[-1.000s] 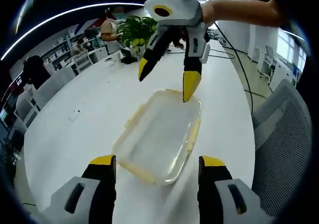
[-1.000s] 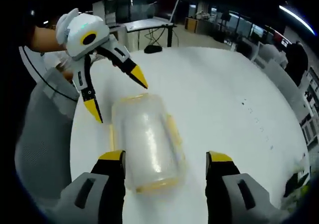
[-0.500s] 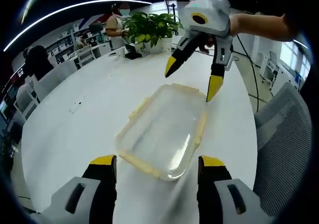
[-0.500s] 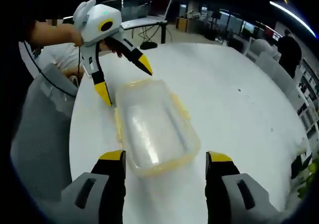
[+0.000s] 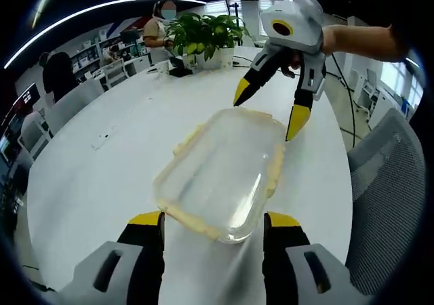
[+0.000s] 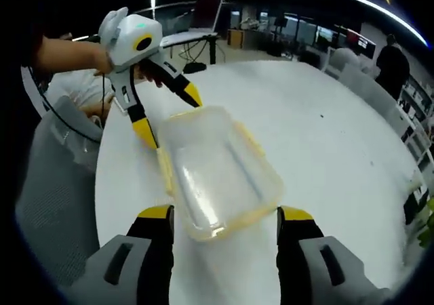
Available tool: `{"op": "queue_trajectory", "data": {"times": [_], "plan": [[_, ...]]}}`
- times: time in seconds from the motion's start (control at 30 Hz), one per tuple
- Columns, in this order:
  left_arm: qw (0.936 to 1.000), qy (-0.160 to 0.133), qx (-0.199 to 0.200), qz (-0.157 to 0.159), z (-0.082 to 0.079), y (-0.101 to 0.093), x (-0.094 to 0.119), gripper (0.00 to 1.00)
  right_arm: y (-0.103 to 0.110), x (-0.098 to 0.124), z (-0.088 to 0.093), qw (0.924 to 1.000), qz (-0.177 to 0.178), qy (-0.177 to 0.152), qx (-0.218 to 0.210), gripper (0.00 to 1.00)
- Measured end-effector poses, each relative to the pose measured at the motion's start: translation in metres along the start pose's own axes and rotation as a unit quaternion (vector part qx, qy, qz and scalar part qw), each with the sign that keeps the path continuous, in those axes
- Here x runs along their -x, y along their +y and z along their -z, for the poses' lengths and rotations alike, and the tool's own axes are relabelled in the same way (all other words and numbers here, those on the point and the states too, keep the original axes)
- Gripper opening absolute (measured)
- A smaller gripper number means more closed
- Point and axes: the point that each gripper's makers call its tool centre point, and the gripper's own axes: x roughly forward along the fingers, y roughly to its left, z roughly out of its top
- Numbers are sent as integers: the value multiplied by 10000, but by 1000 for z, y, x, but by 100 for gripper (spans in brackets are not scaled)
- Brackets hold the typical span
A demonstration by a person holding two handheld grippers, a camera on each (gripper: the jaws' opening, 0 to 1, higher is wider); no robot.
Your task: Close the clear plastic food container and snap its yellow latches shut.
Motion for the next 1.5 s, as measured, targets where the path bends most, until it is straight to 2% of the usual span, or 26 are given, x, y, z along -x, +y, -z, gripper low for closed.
{"op": "queue_trajectory", "data": {"times": [0.5, 0.97, 1.5], "plan": [[9999, -21, 98, -96, 5, 0, -1, 47, 5, -7, 9, 9998, 90, 159, -32, 57], [9994, 39, 234, -255, 16, 20, 6, 47, -1, -26, -11, 9998, 100, 133, 52, 55], [9990, 143, 269, -319, 17, 43, 5, 46, -17, -41, -26, 9996, 95, 218, 116, 55]]}}
